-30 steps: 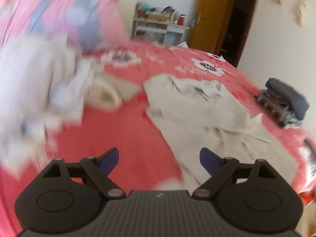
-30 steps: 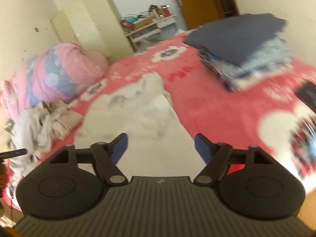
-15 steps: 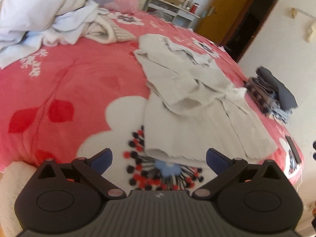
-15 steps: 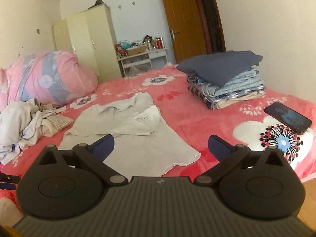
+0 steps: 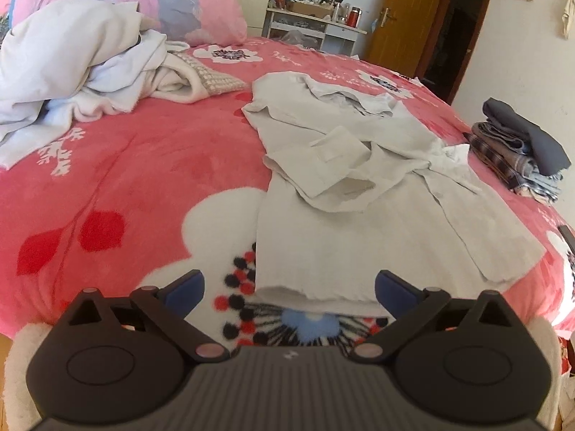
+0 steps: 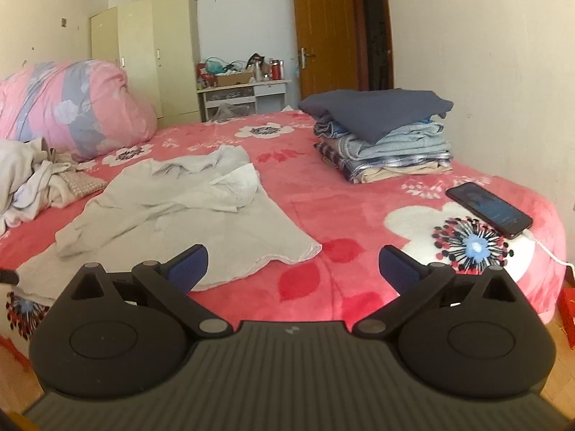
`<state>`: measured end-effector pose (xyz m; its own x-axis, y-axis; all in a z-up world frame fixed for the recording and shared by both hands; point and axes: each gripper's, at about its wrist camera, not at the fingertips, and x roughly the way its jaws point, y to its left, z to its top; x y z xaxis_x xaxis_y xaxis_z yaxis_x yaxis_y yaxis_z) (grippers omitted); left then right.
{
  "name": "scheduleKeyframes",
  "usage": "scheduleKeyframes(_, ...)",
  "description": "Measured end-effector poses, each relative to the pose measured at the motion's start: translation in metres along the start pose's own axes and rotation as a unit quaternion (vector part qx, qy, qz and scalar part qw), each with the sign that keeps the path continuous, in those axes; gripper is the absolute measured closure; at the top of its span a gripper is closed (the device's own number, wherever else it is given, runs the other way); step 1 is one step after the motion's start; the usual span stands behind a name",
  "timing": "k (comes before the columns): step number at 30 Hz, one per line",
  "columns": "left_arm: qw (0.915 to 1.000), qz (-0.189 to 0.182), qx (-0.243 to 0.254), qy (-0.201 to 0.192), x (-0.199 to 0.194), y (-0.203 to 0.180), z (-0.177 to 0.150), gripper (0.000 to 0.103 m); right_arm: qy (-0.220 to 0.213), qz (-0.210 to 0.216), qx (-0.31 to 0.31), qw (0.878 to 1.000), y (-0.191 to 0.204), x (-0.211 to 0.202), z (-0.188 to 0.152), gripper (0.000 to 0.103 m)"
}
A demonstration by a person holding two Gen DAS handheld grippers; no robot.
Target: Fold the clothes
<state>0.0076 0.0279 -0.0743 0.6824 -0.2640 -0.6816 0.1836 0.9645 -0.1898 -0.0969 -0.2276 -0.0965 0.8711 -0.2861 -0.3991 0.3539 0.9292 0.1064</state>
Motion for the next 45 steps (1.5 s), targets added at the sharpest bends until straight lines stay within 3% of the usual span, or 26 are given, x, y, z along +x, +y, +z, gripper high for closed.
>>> scheduleKeyframes(5, 0.9998, -0.011, -0.007, 0.013, 0.013, 0.001, 0.006, 0.032, 0.025, 0.006, 0.050, 0.998, -0.022, 0.028, -0.001, 0.001)
scheduleKeyframes(8, 0.9996, -0.018, -0.011, 0.021, 0.020, 0.002, 0.009, 0.051, 0.038, 0.043, 0.107, 0.993, -0.043, 0.053, 0.004, 0.001)
scheduleKeyframes(10, 0.9993, -0.022, -0.014, 0.026, 0.025, 0.003, 0.011, 0.056, 0.046, 0.074, 0.151, 0.985, -0.058, 0.075, 0.009, 0.002)
scheduleKeyframes(12, 0.9990, -0.026, -0.017, 0.031, 0.030, 0.003, 0.014, 0.071, 0.055, 0.107, 0.187, 0.975, -0.070, 0.099, 0.014, 0.008)
scheduleKeyframes(16, 0.9983, -0.035, -0.023, 0.042, 0.040, 0.004, 0.018, 0.086, 0.086, 0.154, 0.226, 0.958, -0.082, 0.149, 0.024, 0.027)
scheduleKeyframes(18, 0.9979, -0.039, -0.023, 0.047, 0.041, 0.005, 0.018, 0.088, 0.110, 0.162, 0.224, 0.955, -0.082, 0.173, 0.026, 0.035)
scheduleKeyframes(20, 0.9975, -0.043, -0.024, 0.052, 0.041, 0.007, 0.016, 0.089, 0.141, 0.142, 0.230, 0.952, -0.082, 0.191, 0.022, 0.045)
scheduleKeyframes(23, 0.9968, -0.050, -0.026, 0.057, 0.041, 0.010, 0.014, 0.089, 0.153, 0.154, 0.273, 0.937, -0.084, 0.188, 0.013, 0.053)
scheduleKeyframes(31, 0.9939, -0.076, -0.054, 0.059, 0.046, 0.021, 0.011, 0.089, 0.188, 0.238, 0.422, 0.854, -0.066, 0.158, -0.027, 0.060)
scheduleKeyframes(37, 0.9925, -0.085, -0.064, 0.061, 0.048, 0.023, 0.010, 0.089, 0.215, 0.264, 0.400, 0.851, -0.018, 0.168, -0.025, 0.069)
scheduleKeyframes(39, 0.9938, -0.079, -0.057, 0.054, 0.047, 0.019, 0.008, 0.092, 0.230, 0.277, 0.393, 0.846, -0.003, 0.172, -0.022, 0.081)
scheduleKeyframes(41, 0.9952, -0.074, -0.044, 0.046, 0.046, 0.014, 0.005, 0.096, 0.249, 0.288, 0.380, 0.843, 0.010, 0.174, -0.023, 0.086)
scheduleKeyframes(45, 0.9966, -0.072, -0.025, 0.030, 0.042, 0.007, 0.003, 0.101, 0.260, 0.292, 0.341, 0.855, 0.039, 0.176, -0.022, 0.098)
